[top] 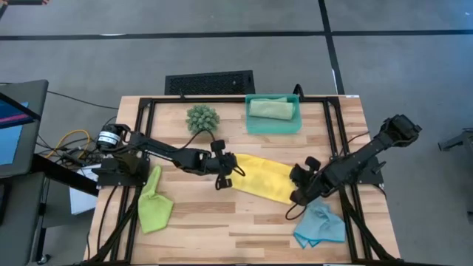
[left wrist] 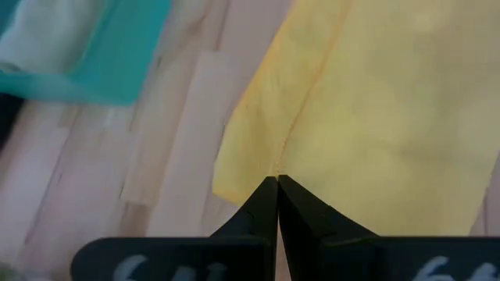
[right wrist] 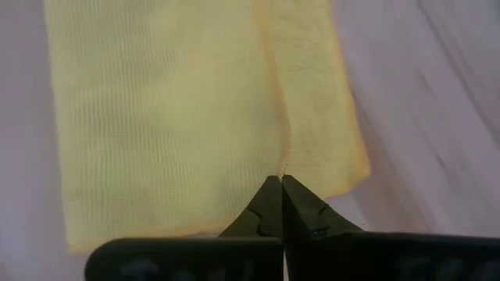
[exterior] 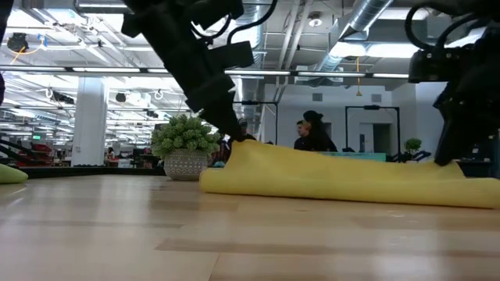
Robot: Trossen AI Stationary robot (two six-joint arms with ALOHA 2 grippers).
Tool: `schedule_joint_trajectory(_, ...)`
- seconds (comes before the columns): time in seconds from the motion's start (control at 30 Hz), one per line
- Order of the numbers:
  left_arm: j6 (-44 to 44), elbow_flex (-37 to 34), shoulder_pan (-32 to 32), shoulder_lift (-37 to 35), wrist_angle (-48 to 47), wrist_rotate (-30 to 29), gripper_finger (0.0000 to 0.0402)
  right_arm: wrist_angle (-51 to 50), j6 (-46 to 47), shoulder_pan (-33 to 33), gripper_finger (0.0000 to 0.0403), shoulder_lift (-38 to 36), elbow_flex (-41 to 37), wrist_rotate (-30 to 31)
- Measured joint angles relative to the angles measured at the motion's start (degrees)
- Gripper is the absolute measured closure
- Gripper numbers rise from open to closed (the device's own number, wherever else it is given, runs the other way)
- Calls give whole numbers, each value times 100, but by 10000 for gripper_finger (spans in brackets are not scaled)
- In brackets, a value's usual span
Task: Roll microfiber towels into tight, uniform cylinder then place into a basket
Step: Roll the yellow microfiber cloth
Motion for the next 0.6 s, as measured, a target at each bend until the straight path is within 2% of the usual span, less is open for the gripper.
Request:
schedule_joint_trajectory(0.23,193,-53,154,25,315,1,401,-88,34,-298,393,0,-77,224)
schedule_joint_trajectory(0.6,413,-31,314,479,530,-56,401,189,-38,-551,390,4,-512,350)
